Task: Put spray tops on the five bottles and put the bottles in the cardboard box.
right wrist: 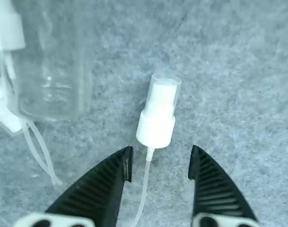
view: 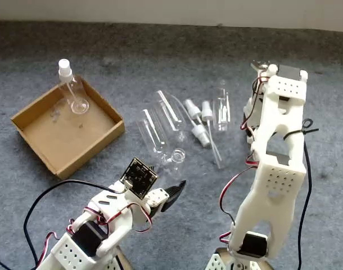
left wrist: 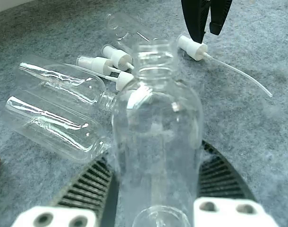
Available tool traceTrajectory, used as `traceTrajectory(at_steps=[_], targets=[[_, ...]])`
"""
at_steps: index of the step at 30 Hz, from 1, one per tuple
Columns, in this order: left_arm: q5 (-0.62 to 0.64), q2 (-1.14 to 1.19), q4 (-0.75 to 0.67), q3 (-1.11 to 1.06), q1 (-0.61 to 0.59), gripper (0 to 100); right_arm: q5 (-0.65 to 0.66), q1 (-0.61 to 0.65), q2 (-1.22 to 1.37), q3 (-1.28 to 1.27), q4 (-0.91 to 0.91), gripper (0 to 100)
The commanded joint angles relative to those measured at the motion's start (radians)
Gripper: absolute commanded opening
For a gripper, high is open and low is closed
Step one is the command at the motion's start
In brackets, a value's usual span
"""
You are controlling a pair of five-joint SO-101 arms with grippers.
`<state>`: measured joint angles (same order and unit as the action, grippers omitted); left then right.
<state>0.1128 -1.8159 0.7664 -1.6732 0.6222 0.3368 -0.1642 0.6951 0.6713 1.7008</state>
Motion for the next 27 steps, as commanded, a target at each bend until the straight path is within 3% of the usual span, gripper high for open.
traceTrajectory(at_steps=[1, 23, 27], targets=[[-0.008, -0.005, 0.003, -0.022, 0.01, 3, -0.074, 0.012, -0.022, 0.053, -0.062, 18.2], [-0.008, -0.005, 0.003, -0.022, 0.01, 3, -0.074, 0.012, 0.154, 0.067, -0.113, 18.0], [-0.008, -0.005, 0.003, -0.022, 0.01, 3, 0.018, 0.019, 0.162, 0.128, -0.104, 18.0]])
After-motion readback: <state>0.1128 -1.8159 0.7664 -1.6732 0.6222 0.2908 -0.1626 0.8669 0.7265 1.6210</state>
